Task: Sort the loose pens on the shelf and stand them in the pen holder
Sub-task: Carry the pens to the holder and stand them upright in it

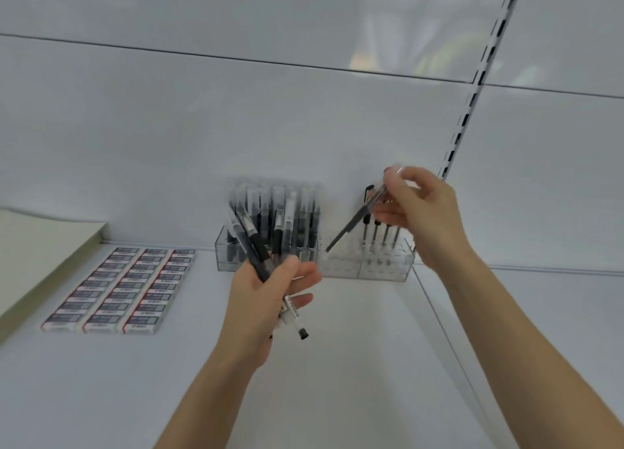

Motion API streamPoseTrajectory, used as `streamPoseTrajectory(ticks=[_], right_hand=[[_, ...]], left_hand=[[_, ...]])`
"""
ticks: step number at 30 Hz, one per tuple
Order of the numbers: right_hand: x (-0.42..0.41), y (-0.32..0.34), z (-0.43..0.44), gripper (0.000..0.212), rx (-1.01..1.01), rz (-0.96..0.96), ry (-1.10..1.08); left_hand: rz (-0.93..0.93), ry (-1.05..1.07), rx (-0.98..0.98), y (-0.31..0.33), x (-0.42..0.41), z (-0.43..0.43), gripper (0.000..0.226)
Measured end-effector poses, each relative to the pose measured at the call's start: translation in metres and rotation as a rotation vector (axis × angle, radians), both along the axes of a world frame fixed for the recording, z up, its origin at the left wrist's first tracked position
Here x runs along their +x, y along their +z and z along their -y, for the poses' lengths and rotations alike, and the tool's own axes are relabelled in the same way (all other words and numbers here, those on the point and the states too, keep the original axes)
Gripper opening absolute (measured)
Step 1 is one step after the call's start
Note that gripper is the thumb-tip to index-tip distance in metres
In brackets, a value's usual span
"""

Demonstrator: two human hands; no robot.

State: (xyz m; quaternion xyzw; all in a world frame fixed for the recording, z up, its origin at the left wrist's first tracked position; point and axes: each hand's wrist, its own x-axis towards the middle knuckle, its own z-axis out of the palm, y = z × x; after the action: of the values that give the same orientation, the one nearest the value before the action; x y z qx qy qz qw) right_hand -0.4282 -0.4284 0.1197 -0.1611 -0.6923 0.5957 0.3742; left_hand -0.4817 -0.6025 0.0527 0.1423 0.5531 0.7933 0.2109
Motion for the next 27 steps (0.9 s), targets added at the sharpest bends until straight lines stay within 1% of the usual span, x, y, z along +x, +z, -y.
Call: streamPoseTrajectory(ticks=[2, 4, 6, 8, 12, 15, 18, 22, 23, 24, 26, 27], right_hand=[[-0.013, 0.003, -0.007, 0.004, 0.130, -0.035, -0.111], [-0.028, 0.001, -0.010, 0.006, 0.248, -0.019, -0.154], [-0.042, -0.003, -0.009, 0.005, 0.328, 0.019, -0.130], [-0.055, -0.009, -0.009, 0.004, 0.385, 0.057, -0.091], [-0.071, -0.015, -0.008, 0.004, 0.438, 0.133, -0.045], [-0.078, -0.027, -0.009, 0.011, 0.496, 0.255, -0.016], [-0.082, -0.042, -0.008, 0.019, 0.508, 0.383, 0.022], [-0.075, -0.041, -0.006, 0.029, 0.511, 0.425, 0.006], [-0.069, -0.041, -0.004, 0.032, 0.518, 0.417, -0.019], [-0.061, -0.040, -0.003, 0.030, 0.501, 0.374, -0.047], [-0.043, -0.035, 0.006, 0.018, 0.380, 0.236, -0.046], [-0.034, -0.032, 0.012, 0.018, 0.308, 0.194, -0.008]], left_hand=[[0.012, 0.057, -0.014, -0.002, -0.003, 0.007, 0.011], [0.012, 0.107, -0.040, -0.003, -0.004, 0.010, 0.005], [0.017, 0.130, -0.047, -0.005, -0.004, 0.013, 0.004], [-0.004, 0.132, -0.045, -0.007, -0.004, 0.015, 0.007], [-0.041, 0.133, -0.024, -0.007, -0.004, 0.020, 0.006], [-0.039, 0.122, -0.022, -0.007, -0.004, 0.021, 0.006], [-0.042, 0.108, -0.023, -0.005, -0.003, 0.022, 0.006], [-0.038, 0.092, -0.011, -0.003, -0.002, 0.022, 0.008], [-0.042, 0.088, -0.010, -0.003, -0.001, 0.021, 0.008], [-0.048, 0.082, -0.011, -0.002, 0.000, 0.021, 0.008], [-0.070, 0.064, -0.022, -0.001, 0.001, 0.018, 0.007], [-0.084, 0.050, -0.030, 0.000, 0.003, 0.016, 0.007]])
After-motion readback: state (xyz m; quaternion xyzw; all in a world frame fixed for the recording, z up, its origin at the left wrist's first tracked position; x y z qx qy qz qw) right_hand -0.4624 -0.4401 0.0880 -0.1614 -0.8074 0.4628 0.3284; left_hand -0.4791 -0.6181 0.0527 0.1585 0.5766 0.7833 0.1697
